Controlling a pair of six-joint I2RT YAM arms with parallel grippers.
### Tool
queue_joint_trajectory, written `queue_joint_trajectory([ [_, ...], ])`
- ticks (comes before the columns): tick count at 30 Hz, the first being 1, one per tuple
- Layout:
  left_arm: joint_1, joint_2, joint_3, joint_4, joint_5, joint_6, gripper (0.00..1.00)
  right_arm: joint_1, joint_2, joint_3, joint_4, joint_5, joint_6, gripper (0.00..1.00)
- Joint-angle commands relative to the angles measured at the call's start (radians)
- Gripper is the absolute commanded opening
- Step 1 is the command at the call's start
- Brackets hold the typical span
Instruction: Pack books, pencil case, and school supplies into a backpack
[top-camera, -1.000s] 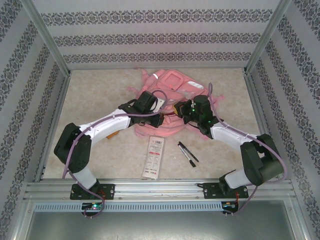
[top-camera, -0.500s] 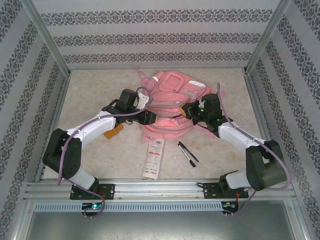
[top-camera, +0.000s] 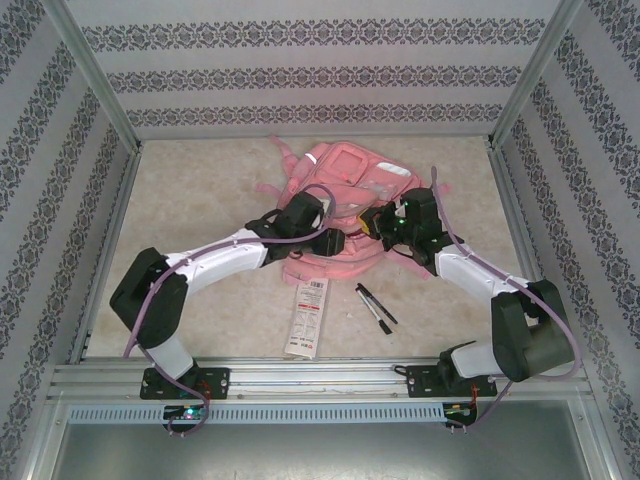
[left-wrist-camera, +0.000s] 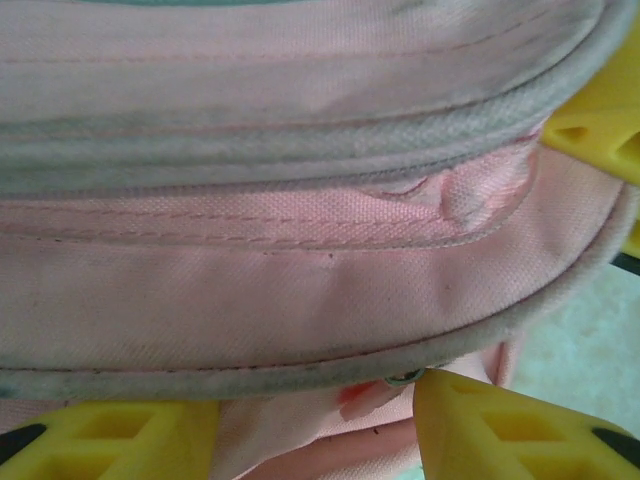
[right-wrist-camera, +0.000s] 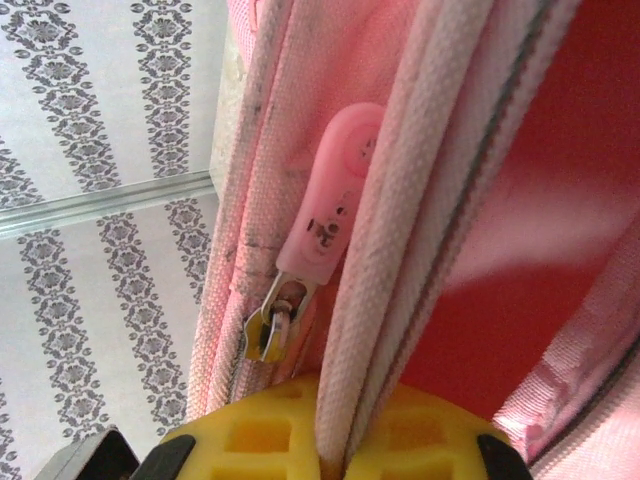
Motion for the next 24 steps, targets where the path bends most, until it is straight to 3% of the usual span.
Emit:
queue_joint_trajectory([
  [1, -0.051, 0.027, 0.059, -0.06, -0.121, -0.027, 0.54, 0.021, -0.029, 0.015, 0.043, -0.015, 0.011, 0.0],
  [6, -0.074, 0.052, 0.102, -0.119, -0.229, -0.035, 0.52, 0.038, -0.034, 0.01, 0.036, 0.006, 0.006, 0.0],
  [10, -0.079, 0.05, 0.1, -0.143, -0.265, -0.008, 0.13, 0.037, -0.036, 0.006, 0.032, 0.008, 0.004, 0.0],
  [12, -0.078, 0.028, 0.086, -0.142, -0.264, 0.048, 0.02, 0.029, -0.038, 0.006, 0.021, 0.0, 0.002, 0.0],
  [18, -0.049, -0.113, -0.044, -0.039, -0.189, 0.232, 0.0, -0.031, -0.063, 0.006, -0.021, -0.042, -0.038, 0.0],
  [24, 0.098, -0.206, -0.161, 0.034, -0.021, 0.294, 0.0, -0.115, -0.053, 0.02, -0.083, -0.127, -0.12, 0.0],
])
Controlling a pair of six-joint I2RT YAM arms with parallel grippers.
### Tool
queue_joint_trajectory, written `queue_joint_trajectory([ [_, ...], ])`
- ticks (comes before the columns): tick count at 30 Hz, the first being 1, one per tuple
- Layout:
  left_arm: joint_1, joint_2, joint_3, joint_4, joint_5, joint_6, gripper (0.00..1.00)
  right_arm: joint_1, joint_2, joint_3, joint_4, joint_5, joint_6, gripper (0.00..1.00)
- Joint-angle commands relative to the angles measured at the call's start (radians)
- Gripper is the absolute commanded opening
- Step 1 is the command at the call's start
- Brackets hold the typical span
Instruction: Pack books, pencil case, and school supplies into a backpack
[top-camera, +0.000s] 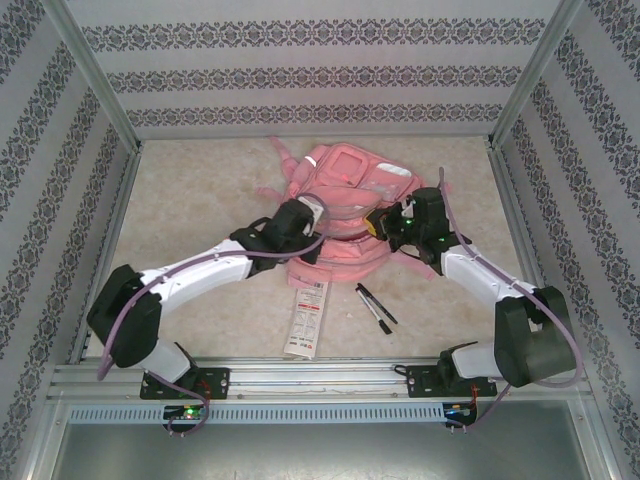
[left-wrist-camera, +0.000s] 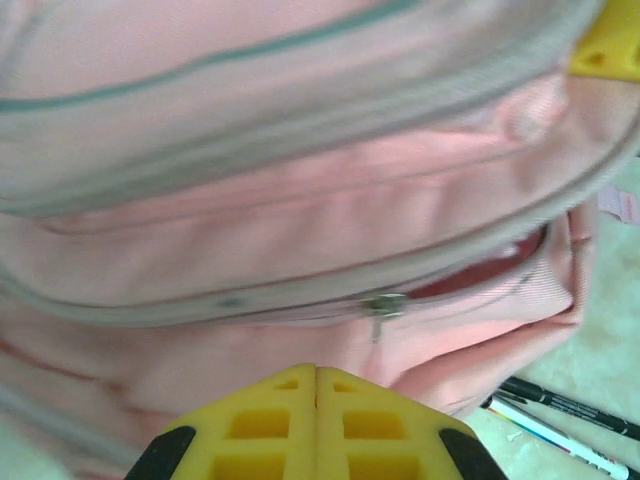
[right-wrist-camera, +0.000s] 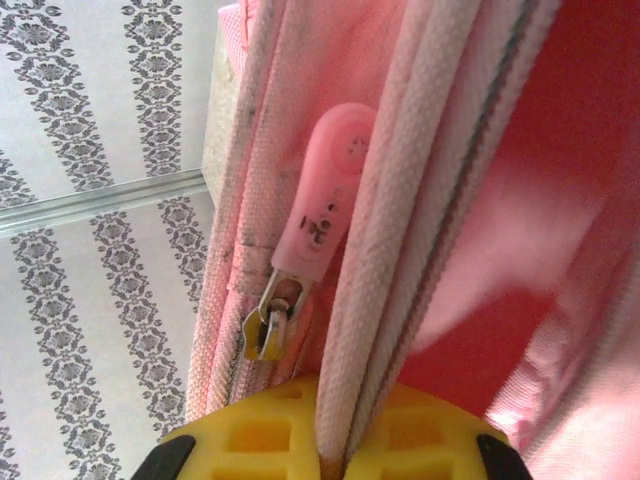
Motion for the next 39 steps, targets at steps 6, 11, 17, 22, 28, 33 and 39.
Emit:
queue_joint_trajectory([
  [6, 0.201, 0.071, -0.043, 0.067, 0.347, 0.145, 0.0, -0.078, -0.007, 0.016, -0.004, -0.074, -0.061, 0.03],
  [11, 0.145, 0.064, -0.055, 0.127, 0.417, 0.127, 0.27, -0.059, -0.026, -0.005, 0.029, -0.037, 0.0, 0.0],
  [17, 0.054, 0.012, -0.069, 0.202, 0.378, 0.074, 0.63, -0.052, -0.021, 0.011, 0.033, -0.051, 0.018, 0.0],
  [22, 0.034, 0.08, -0.003, 0.11, 0.272, 0.106, 0.6, -0.046, -0.02, 0.012, 0.035, -0.054, 0.028, 0.0],
  [28, 0.033, 0.184, 0.086, 0.028, 0.3, 0.147, 0.46, -0.046, -0.025, 0.014, 0.035, -0.063, 0.035, 0.0],
  [33, 0.03, 0.204, 0.104, 0.023, 0.332, 0.142, 0.4, -0.046, -0.032, 0.017, 0.03, -0.069, 0.037, 0.0],
  [39, 0.03, 0.19, 0.084, 0.04, 0.369, 0.135, 0.41, -0.046, -0.03, 0.014, 0.026, -0.069, 0.045, 0.0],
])
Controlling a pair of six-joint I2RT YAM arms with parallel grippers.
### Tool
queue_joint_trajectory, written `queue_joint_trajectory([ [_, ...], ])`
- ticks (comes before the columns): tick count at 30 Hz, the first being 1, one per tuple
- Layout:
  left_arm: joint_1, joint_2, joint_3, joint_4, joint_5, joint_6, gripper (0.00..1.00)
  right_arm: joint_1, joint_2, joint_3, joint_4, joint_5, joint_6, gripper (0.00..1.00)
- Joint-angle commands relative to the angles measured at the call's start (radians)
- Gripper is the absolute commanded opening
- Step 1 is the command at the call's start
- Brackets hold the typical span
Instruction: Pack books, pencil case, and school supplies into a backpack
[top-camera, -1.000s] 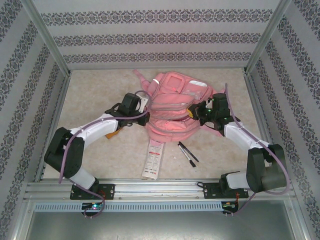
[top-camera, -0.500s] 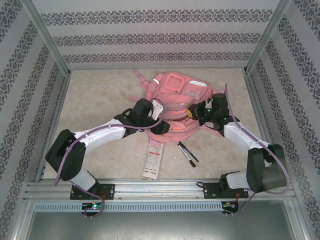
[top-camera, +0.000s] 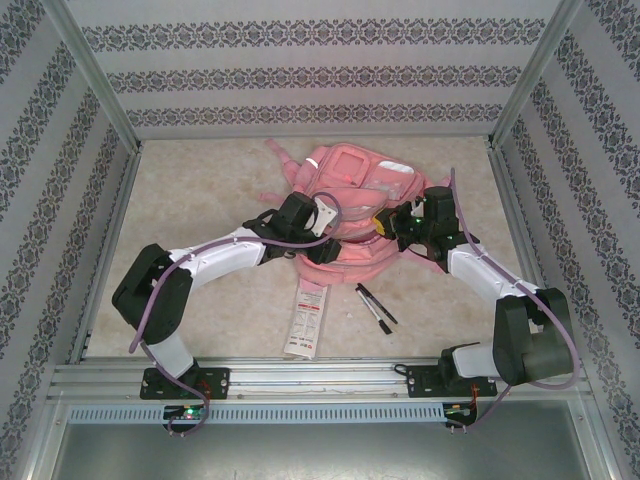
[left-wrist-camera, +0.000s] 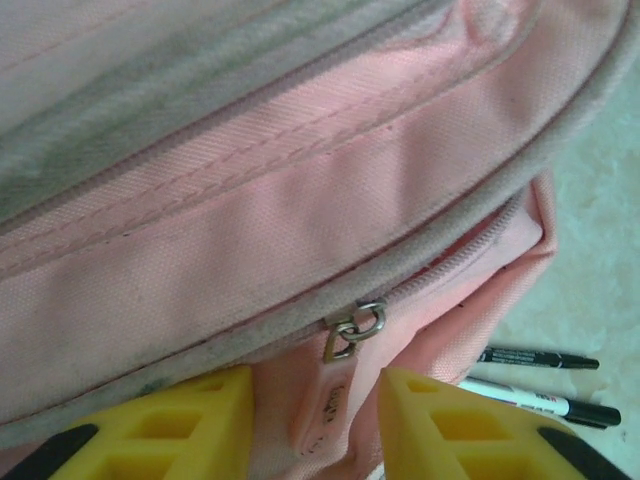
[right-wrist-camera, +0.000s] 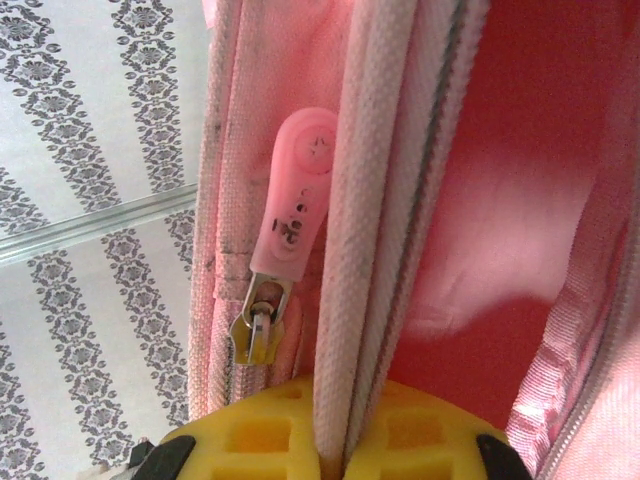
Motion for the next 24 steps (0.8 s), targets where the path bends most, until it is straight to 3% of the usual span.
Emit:
queue_joint_trajectory([
  [1, -0.002, -0.003, 0.0, -0.001, 0.058, 0.009, 0.43, 0.011, -0.03, 0.013, 0.051, -0.017, 0.022, 0.0],
  [6, -0.001, 0.014, -0.008, 0.002, 0.053, 0.022, 0.39, 0.011, -0.028, 0.017, 0.056, -0.023, 0.037, 0.0],
  [9, 0.0, 0.03, 0.021, -0.018, 0.037, 0.027, 0.23, 0.01, -0.028, 0.022, 0.054, -0.026, 0.036, 0.0],
  [12, 0.008, 0.03, 0.038, -0.023, 0.027, 0.033, 0.0, 0.011, -0.028, 0.021, 0.053, -0.029, 0.033, 0.0],
  [17, 0.04, -0.026, 0.003, 0.004, 0.019, 0.043, 0.0, -0.023, -0.019, 0.016, 0.041, -0.07, 0.019, 0.0],
  [22, 0.143, -0.13, -0.138, 0.107, 0.0, 0.01, 0.0, -0.097, 0.04, 0.04, -0.012, -0.145, -0.058, 0.0],
  [24, 0.176, -0.15, -0.169, 0.132, 0.035, -0.012, 0.0, -0.112, 0.06, 0.028, 0.004, -0.123, -0.054, 0.24],
])
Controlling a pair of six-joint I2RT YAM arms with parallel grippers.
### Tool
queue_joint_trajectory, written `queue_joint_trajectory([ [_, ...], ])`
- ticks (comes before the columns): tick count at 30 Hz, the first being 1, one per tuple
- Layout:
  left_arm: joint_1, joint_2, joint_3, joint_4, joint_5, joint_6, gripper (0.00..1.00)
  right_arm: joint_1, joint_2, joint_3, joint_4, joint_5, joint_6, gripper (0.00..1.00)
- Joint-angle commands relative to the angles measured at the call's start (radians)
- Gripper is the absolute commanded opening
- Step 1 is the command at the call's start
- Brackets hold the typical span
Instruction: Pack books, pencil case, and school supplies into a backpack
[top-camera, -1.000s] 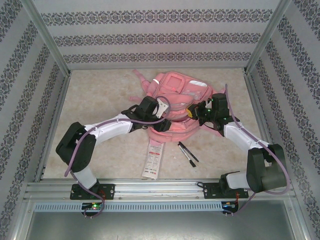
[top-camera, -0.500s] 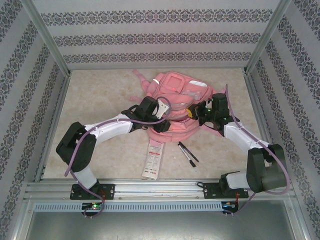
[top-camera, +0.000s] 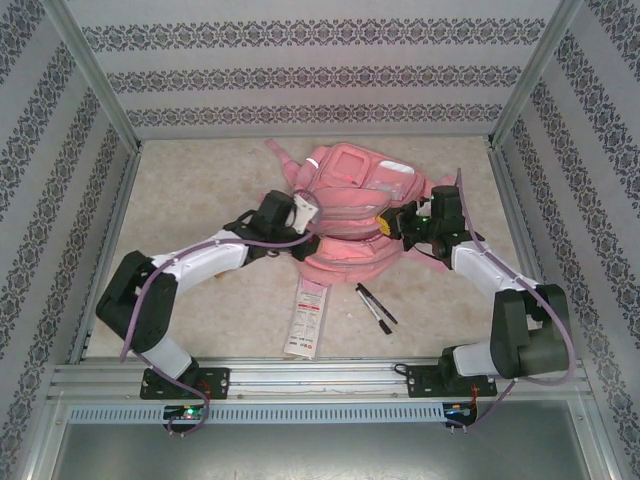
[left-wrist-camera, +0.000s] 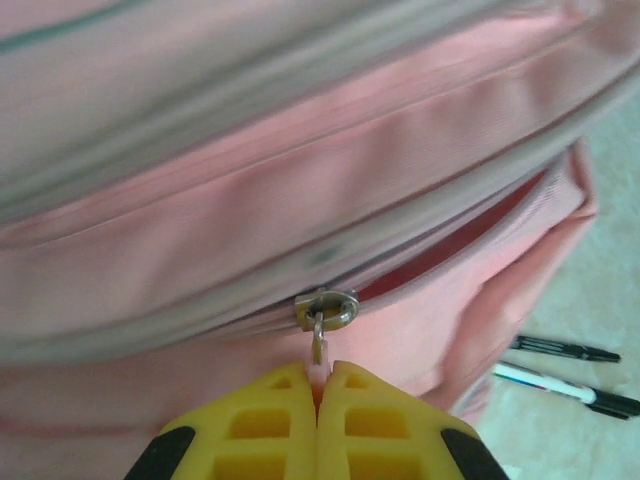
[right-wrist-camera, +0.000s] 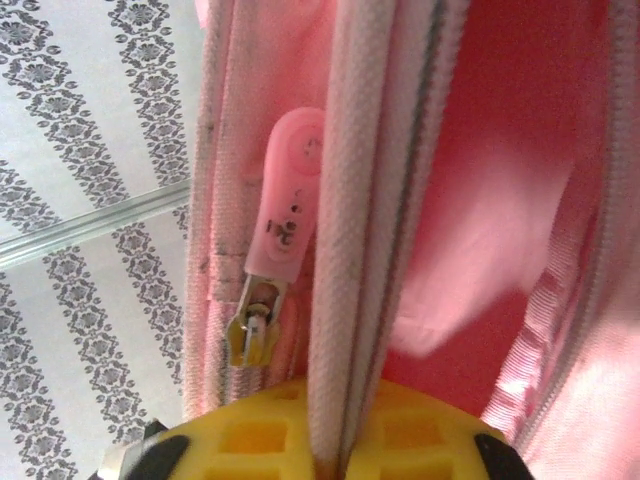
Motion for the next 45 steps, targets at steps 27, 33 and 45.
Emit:
queue_joint_trajectory([
  [27, -0.199, 0.066, 0.14, 0.143, 0.141, -0.136, 0.0, 0.408, -0.111, 0.128, -0.434, 0.724, 0.227, 0.73],
  [33, -0.201, 0.06, 0.129, 0.114, 0.103, -0.102, 0.0, 0.406, -0.08, 0.162, -0.426, 0.767, 0.179, 0.4],
  [45, -0.041, -0.031, 0.023, -0.029, -0.334, 0.028, 0.0, 0.28, -0.136, 0.156, -0.418, 0.612, -0.004, 0.0],
])
